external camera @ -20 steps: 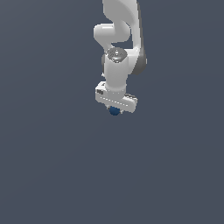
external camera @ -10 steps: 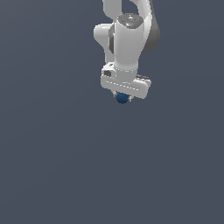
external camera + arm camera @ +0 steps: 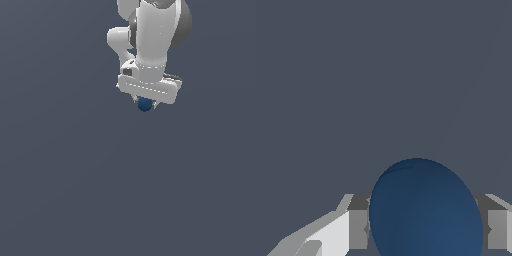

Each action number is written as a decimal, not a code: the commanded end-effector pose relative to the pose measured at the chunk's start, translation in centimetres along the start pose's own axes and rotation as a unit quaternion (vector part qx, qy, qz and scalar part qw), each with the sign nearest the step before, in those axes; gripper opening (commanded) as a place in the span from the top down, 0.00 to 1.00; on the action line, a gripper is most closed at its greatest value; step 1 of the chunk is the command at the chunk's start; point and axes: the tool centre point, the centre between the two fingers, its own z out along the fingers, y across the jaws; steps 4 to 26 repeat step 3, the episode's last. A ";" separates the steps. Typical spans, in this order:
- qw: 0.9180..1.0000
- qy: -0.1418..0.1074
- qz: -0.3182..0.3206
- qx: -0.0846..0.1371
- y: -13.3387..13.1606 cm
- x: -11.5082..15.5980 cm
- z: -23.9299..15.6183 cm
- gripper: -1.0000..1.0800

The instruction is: Pick up the object and move it to a goal position.

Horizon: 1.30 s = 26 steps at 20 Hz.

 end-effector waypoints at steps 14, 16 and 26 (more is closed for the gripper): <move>1.000 0.000 0.000 0.000 -0.1 0.1 -0.2 1.00; 1.000 0.000 0.000 0.000 -0.1 0.1 -0.2 1.00; 1.000 0.000 0.000 0.000 -0.1 0.1 -0.2 1.00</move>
